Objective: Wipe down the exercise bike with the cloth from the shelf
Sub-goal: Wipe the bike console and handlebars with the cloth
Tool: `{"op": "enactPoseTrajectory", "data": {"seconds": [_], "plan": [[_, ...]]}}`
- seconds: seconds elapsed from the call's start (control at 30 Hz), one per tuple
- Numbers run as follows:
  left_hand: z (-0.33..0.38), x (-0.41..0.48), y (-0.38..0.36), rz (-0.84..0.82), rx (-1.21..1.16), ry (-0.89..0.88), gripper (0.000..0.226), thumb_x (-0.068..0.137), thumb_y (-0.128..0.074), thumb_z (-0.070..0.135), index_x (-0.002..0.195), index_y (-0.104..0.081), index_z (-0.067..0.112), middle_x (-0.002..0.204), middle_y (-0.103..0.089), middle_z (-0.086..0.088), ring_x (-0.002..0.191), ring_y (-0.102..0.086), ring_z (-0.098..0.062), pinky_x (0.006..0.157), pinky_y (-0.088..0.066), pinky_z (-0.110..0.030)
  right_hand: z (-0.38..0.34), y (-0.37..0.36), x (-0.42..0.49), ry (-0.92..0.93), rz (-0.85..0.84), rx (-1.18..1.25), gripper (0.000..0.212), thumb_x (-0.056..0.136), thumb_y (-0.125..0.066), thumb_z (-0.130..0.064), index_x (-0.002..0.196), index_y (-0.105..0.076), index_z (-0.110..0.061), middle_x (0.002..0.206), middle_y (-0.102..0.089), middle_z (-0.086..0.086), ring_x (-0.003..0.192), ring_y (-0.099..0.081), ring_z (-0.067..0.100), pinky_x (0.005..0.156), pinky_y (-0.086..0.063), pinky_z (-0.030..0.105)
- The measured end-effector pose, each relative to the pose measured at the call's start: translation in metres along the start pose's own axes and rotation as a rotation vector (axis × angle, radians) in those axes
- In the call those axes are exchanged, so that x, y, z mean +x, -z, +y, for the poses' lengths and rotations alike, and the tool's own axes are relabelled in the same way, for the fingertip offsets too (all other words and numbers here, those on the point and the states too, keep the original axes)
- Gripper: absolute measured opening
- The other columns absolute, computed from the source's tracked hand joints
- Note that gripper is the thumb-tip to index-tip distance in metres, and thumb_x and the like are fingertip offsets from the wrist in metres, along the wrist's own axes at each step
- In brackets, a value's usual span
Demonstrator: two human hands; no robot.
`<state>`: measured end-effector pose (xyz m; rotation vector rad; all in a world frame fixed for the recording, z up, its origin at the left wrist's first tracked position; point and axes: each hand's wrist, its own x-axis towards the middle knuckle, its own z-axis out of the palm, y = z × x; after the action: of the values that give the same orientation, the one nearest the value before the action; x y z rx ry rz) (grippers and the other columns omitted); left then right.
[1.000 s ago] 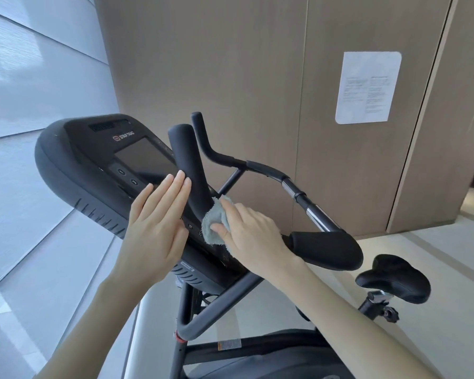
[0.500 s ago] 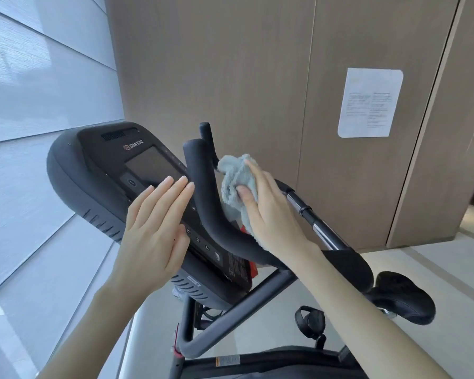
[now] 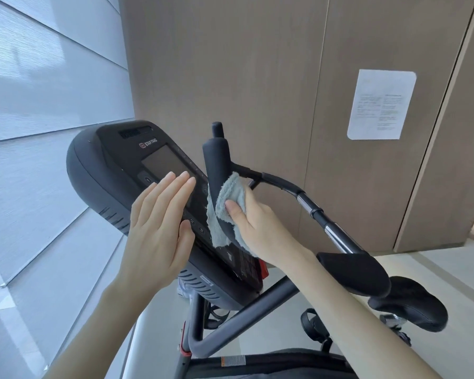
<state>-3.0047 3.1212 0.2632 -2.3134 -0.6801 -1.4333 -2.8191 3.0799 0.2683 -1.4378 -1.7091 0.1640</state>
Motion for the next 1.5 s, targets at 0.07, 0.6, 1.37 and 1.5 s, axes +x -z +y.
{"op": "enactPoseTrajectory", "data": {"seconds": [0.07, 0.6, 1.37, 1.5], "plan": [[0.004, 0.000, -0.004, -0.007, -0.015, 0.000, 0.053, 0.084, -0.035, 0.007, 0.135, -0.045, -0.001, 0.143, -0.043, -0.013, 0.139, -0.030, -0.027, 0.113, -0.024, -0.046, 0.005, 0.006, -0.013, 0.033, -0.029, -0.163, 0.037, 0.098, -0.029, -0.048, 0.124, -0.039, -0.024, 0.118, -0.060, 0.001, 0.105, -0.059, 0.023, 0.081, -0.044, 0.031], [0.001, 0.001, -0.019, -0.111, -0.059, -0.071, 0.055, 0.087, -0.031, 0.012, 0.139, -0.043, 0.005, 0.148, -0.038, -0.007, 0.142, -0.025, -0.021, 0.116, -0.018, -0.043, -0.003, 0.041, -0.055, 0.115, 0.158, -0.648, 0.057, 0.095, -0.025, -0.050, 0.139, -0.037, -0.016, 0.127, -0.054, 0.002, 0.111, -0.052, 0.019, 0.083, -0.044, 0.026], [0.012, -0.029, -0.022, -0.117, -0.163, -0.151, 0.050, 0.088, -0.031, 0.013, 0.132, -0.051, 0.001, 0.142, -0.046, -0.013, 0.137, -0.033, -0.026, 0.113, -0.023, -0.045, 0.043, 0.017, -0.102, 0.088, 0.192, -1.027, 0.062, 0.073, -0.072, -0.002, 0.131, -0.050, 0.003, 0.119, -0.058, 0.021, 0.101, -0.062, 0.032, 0.082, -0.055, 0.033], [0.017, -0.025, -0.035, -0.152, -0.045, -0.190, 0.049, 0.093, -0.033, 0.020, 0.136, -0.048, 0.003, 0.145, -0.043, -0.012, 0.138, -0.033, -0.028, 0.111, -0.027, -0.051, 0.035, 0.049, -0.100, -0.045, 0.166, -0.556, 0.045, 0.092, -0.056, -0.013, 0.136, -0.045, -0.008, 0.135, -0.048, 0.004, 0.121, -0.047, 0.018, 0.097, -0.031, 0.011]]}}
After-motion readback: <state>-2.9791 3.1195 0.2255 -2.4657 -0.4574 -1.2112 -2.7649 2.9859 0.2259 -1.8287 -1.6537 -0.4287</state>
